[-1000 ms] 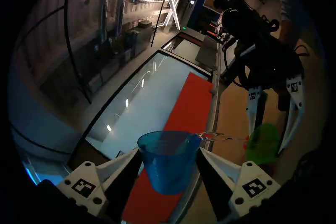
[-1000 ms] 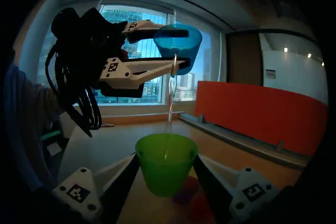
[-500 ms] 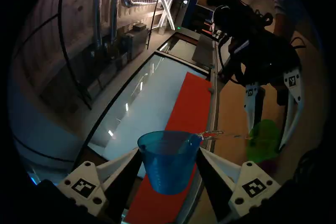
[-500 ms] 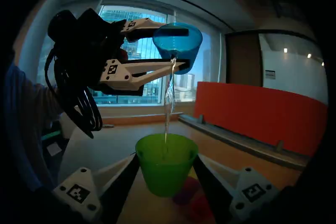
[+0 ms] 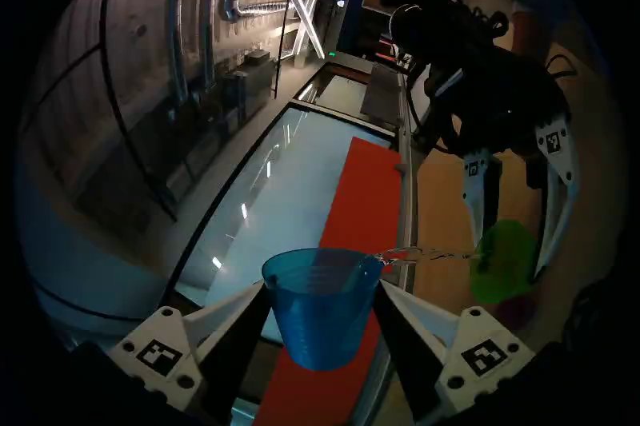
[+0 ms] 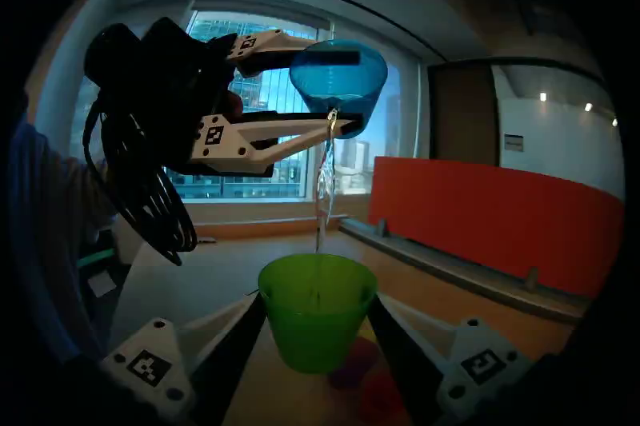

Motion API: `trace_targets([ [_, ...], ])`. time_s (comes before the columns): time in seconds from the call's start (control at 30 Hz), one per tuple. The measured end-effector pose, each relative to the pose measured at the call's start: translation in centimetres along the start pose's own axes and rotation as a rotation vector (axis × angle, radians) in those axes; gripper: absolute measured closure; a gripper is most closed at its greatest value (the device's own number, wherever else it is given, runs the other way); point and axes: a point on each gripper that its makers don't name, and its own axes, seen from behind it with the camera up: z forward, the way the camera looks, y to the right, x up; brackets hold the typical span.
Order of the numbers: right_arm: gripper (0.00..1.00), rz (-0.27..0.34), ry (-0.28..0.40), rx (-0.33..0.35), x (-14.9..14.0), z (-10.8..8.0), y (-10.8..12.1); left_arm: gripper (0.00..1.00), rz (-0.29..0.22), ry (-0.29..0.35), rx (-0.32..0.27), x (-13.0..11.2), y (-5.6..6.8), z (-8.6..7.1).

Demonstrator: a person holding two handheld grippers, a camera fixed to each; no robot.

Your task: Pour water

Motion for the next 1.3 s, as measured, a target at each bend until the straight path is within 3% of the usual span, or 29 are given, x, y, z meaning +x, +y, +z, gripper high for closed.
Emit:
trace_targets([
  [0.57, 0.11, 0.002, 0.013, -0.005, 0.19, -0.22, 0.09, 0.15, 0.08, -0.005, 0.014, 0.29, -0.83, -0.18],
  [1.3, 0.11, 0.003, 0.029, -0.005, 0.71, -0.07, 0.05, 0.15, 0.146, -0.003, 0.015, 0.73, -0.9, -0.09],
])
